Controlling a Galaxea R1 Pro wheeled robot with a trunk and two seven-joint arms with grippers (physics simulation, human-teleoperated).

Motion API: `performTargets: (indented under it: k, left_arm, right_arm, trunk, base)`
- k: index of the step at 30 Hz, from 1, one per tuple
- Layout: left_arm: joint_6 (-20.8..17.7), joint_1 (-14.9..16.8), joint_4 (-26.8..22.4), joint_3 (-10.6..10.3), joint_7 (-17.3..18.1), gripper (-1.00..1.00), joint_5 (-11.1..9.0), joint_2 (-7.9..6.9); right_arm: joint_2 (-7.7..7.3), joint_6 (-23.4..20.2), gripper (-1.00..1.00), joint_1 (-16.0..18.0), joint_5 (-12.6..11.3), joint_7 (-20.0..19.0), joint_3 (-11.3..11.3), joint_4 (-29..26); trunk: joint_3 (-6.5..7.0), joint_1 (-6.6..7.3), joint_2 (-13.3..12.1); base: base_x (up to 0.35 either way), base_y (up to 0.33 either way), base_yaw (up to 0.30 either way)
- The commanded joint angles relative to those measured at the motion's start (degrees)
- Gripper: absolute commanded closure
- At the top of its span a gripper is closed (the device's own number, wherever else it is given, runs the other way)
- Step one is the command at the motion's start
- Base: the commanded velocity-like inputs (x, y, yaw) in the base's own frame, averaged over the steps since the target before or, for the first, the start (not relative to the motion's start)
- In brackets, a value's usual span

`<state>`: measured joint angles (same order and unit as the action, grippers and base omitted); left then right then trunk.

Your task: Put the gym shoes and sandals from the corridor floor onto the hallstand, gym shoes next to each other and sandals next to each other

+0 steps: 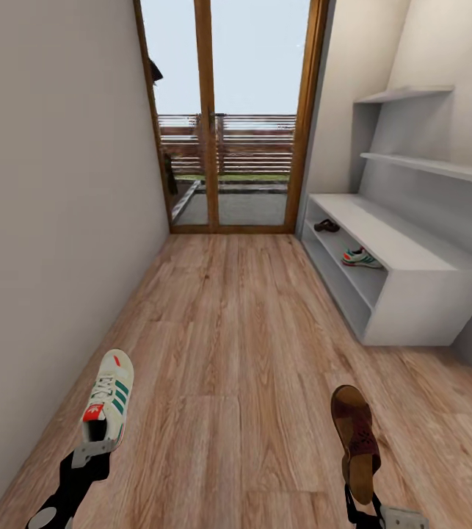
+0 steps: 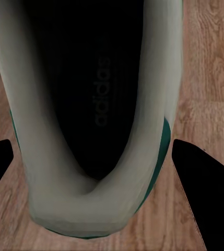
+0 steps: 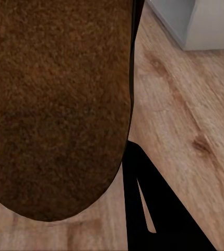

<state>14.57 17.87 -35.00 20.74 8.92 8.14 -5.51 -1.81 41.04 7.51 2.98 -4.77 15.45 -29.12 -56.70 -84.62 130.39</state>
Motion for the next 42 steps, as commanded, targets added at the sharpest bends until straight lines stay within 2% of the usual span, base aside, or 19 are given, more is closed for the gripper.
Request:
performTargets:
  k: [1, 28, 42]
  left_arm:
    - [0.2, 0.1, 0.0, 0.4, 0.5, 1.00, 0.6, 0.06]
    - [0.2, 0.1, 0.0, 0.4, 0.5, 1.00, 0.6, 0.06]
    - [0.3, 0.1, -0.1, 0.4, 0.5, 1.00, 0.5, -0.03]
  right_arm:
    - [0.05, 0.1, 1.00, 0.1, 0.1, -0.6, 0.5, 0.0]
    - [0.00, 0.1, 1.00, 0.0, 0.1, -0.6, 0.5, 0.1]
    - [0.05, 0.1, 1.00, 0.0, 0.1, -0.6, 0.5, 0.1]
  trunk:
    - [-0.05, -0.02, 0.0]
    - [-0.02, -0.02, 0.0]
    - [1.12, -0.02, 0.0]
  base:
    - [0.339, 0.000, 0.000]
    - [0.339, 0.000, 0.000]
    - [0.339, 0.000, 0.000]
